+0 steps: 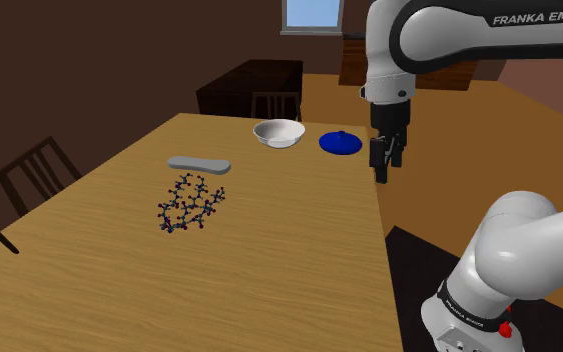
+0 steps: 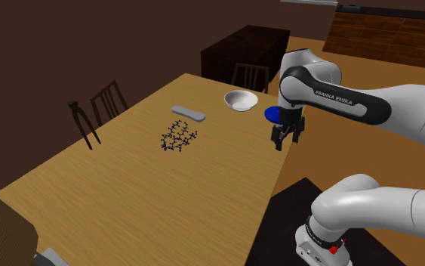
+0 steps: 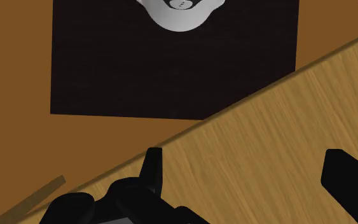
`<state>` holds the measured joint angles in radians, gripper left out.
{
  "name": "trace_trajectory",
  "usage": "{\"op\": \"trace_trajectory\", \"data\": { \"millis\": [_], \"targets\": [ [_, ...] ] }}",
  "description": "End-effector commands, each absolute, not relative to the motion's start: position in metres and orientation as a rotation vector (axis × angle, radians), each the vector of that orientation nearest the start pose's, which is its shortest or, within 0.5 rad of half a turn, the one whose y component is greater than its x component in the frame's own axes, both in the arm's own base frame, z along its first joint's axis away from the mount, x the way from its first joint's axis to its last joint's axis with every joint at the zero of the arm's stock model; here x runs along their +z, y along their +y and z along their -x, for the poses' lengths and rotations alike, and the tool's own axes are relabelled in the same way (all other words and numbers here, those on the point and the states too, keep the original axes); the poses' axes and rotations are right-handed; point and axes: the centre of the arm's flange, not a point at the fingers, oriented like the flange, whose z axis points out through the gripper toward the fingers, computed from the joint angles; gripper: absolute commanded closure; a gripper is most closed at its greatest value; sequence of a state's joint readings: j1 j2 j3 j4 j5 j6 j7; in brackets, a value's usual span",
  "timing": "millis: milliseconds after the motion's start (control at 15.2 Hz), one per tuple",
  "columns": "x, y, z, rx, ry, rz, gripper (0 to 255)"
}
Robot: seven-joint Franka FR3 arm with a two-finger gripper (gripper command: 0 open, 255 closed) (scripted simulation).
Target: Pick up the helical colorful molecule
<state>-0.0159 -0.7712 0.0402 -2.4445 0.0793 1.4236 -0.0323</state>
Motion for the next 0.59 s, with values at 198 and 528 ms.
{"op": "trace_trajectory", "data": {
  "millis": [198, 528],
  "targets": [
    [0.528, 0.04, -0.318, 0.342, -0.172, 3.071, 0],
    [0.519, 0.081, -0.364, 0.271, -0.348, 3.074, 0]
  ]
}}
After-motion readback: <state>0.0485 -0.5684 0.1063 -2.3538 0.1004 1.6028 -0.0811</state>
